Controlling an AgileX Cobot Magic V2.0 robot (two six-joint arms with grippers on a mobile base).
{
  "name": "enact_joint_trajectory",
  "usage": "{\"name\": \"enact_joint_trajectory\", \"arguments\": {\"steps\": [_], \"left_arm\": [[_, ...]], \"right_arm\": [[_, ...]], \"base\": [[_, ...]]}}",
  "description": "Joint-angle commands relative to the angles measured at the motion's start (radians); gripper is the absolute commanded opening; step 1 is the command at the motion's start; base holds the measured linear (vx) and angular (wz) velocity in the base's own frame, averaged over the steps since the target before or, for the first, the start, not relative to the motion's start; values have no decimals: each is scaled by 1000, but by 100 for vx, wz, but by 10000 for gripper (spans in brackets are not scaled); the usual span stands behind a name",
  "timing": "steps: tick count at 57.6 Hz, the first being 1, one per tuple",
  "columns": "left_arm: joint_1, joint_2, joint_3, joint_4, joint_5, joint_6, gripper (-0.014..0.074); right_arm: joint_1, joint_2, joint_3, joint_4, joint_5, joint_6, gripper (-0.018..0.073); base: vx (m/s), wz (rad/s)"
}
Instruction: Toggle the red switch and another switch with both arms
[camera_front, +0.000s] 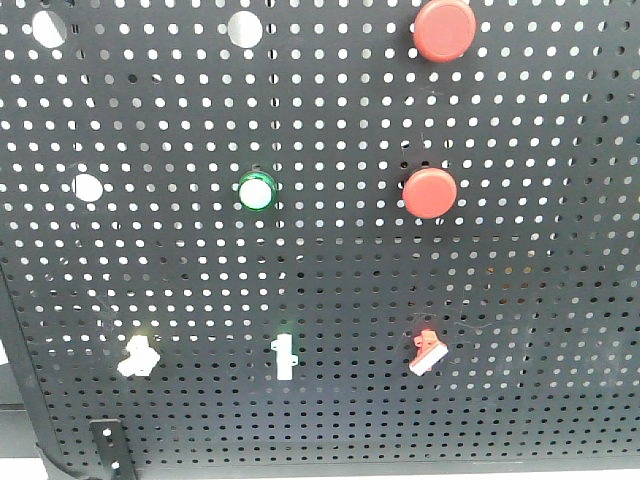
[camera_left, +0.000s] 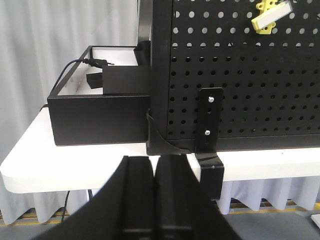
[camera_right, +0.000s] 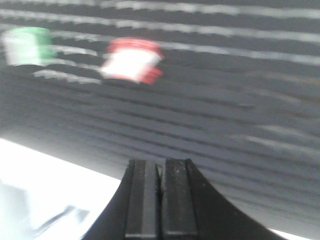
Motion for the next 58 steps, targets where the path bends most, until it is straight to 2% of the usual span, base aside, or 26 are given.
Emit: {"name": "enact_joint_trajectory", "arguments": {"steps": [1, 7, 14, 16, 26, 58], "left_arm": [[2, -9, 19, -7, -73, -2, 2], [2, -9, 19, -7, -73, -2, 2], [2, -9, 19, -7, -73, -2, 2], [2, -9, 19, -7, -73, -2, 2], [2, -8, 19, -7, -75, -2, 2], [2, -8, 19, -7, -74, -2, 2]], "right_arm": [[-108, -137, 19, 1, -16, -23, -6], [-199, -274, 87, 13, 51, -19, -6], [-243, -399, 165, 58, 91, -19, -6], [-247, -439, 160, 60, 157, -23, -6], [-248, -432, 161, 50, 217, -22, -6], [-248, -430, 161, 50, 231, -19, -6]], "base": [[0, 0], [0, 0], [0, 0], [0, 0], [0, 0], [0, 0]]}}
